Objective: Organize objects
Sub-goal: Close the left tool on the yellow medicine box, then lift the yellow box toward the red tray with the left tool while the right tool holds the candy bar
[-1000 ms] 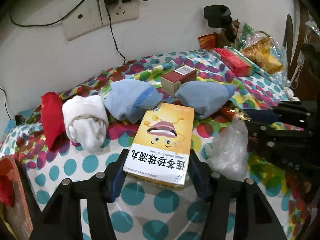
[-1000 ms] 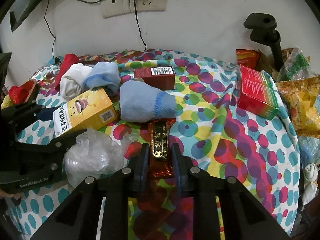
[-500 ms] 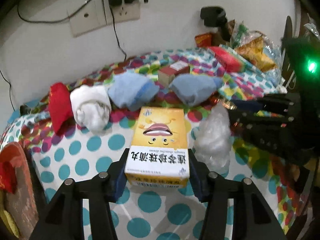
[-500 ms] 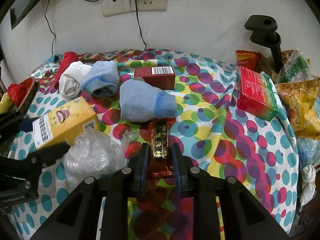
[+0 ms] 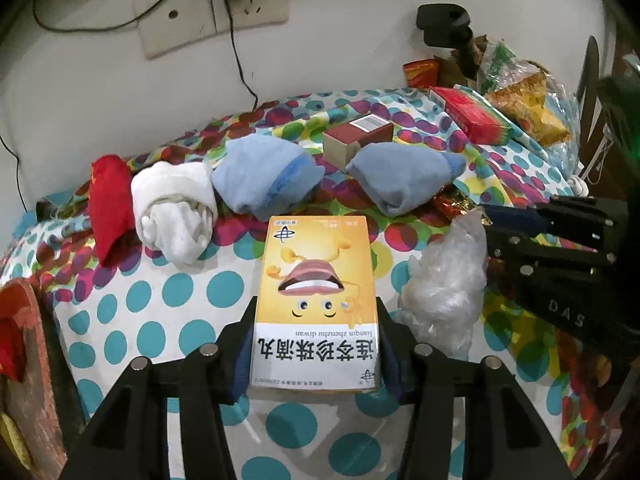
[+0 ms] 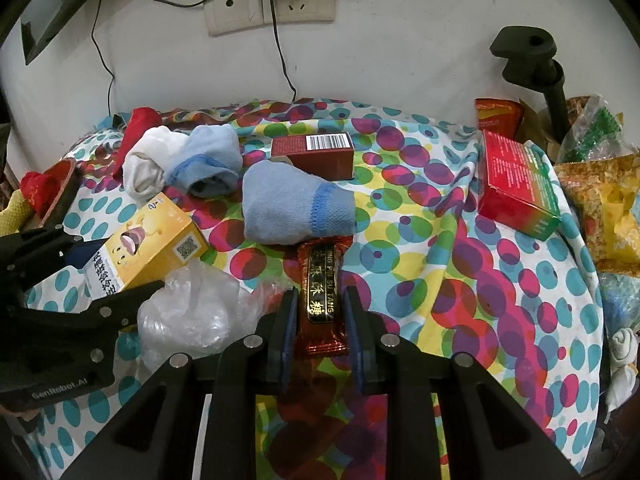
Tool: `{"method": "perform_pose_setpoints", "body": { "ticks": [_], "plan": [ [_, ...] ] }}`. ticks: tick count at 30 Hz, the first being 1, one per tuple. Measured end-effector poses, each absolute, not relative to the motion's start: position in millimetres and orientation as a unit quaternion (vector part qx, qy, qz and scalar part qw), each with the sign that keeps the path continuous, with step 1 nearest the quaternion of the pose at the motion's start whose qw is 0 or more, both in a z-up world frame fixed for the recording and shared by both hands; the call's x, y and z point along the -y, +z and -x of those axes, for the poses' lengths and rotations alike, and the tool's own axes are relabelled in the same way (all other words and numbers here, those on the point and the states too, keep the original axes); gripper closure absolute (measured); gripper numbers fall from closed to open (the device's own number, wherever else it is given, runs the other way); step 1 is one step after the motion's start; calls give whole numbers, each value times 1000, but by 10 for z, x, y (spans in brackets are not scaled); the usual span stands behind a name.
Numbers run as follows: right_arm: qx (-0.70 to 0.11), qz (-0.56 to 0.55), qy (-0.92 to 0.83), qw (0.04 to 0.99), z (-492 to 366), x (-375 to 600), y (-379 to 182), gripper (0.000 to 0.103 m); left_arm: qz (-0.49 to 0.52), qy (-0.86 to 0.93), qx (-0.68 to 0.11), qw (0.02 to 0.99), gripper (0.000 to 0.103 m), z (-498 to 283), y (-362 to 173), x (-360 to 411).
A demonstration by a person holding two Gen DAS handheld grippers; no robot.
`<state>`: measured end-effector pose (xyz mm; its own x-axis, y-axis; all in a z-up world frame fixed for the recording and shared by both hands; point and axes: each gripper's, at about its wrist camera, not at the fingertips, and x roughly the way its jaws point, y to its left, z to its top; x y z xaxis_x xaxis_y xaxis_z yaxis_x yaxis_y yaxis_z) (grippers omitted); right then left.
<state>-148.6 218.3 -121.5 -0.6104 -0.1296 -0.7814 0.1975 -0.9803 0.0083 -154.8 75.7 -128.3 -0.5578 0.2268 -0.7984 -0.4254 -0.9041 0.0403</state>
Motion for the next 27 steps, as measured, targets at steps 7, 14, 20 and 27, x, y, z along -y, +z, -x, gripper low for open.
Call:
{"method": "perform_pose_setpoints", "body": {
  "ticks": [7, 14, 20, 27],
  "plan": [
    [-52, -432, -897, 86, 1483, -2146, -1213, 81, 420, 883, -95, 185, 51, 1450, -1258, -690],
    [-51, -432, -897, 86, 1486, -2155, -1212, 81, 419, 884, -80, 189, 52, 1305, -1164, -564],
    [-51, -431, -897, 86, 1485, -2156, -1216, 81, 415, 888, -73, 181, 52, 1148, -1062, -429],
    [-51, -431, -897, 86, 1486, -2157, -1219, 81, 407, 894, -75, 171, 52, 947, -903, -336]
  ]
}}
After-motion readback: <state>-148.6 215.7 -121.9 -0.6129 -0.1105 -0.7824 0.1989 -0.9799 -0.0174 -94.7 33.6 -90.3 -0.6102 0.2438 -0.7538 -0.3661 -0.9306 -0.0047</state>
